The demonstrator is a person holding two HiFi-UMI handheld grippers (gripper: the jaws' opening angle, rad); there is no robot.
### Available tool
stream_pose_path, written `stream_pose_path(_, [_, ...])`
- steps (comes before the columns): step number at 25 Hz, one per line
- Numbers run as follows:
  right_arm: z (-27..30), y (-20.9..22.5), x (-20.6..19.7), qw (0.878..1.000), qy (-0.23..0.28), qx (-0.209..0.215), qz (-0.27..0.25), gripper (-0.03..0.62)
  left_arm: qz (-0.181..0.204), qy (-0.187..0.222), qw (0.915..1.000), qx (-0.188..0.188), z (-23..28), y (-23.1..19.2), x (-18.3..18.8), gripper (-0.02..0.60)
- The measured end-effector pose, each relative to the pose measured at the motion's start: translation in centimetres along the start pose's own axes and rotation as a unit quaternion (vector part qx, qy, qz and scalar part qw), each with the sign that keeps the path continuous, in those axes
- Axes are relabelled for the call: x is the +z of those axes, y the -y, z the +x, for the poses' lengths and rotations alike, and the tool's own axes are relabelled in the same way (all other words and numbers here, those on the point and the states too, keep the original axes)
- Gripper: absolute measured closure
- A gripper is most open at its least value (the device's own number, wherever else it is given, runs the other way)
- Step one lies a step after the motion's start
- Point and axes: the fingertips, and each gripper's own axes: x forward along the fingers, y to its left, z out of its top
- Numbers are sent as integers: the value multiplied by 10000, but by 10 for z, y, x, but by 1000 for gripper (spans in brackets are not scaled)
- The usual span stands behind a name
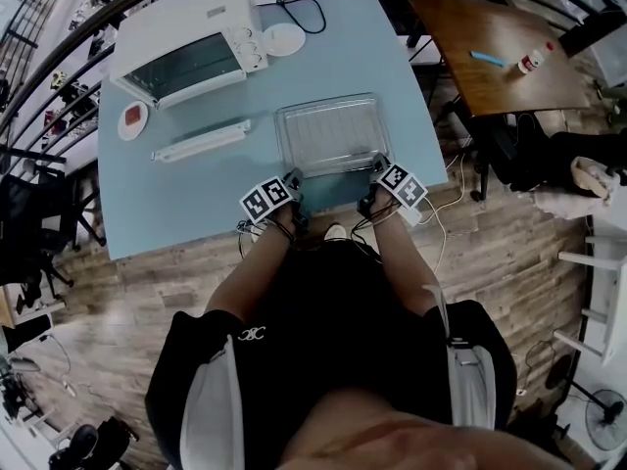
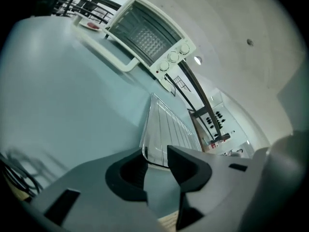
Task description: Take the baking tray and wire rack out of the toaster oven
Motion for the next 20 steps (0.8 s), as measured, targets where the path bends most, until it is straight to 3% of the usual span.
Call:
stream_pose_path(4, [0, 4, 9, 9987, 184, -348, -316, 504, 789, -59, 9967, 178, 4, 4, 3, 413])
stream_pose_path(6, [-1, 5, 14, 9957, 245, -589, -667, 429, 1234, -106, 9917, 343, 5, 5, 4, 392])
stream_pose_path(8, [1, 4, 17, 9916, 258, -743, -1029, 394, 1549, -116, 9867, 478, 6, 5, 6, 380])
stream_pose_path(13, [6, 7, 25, 9759, 355, -1053, -1877, 321, 1950, -181, 9771, 828, 9, 0, 11, 376])
stream_pose_path(17, [7, 9, 28, 9752, 431, -982, -1936, 315, 2346, -149, 9639, 1253, 8, -8, 22, 331])
stream_pose_path(20, [5, 0, 37, 9734, 653, -784, -2051, 316, 2492, 65, 9585, 1380, 3, -11, 37, 327])
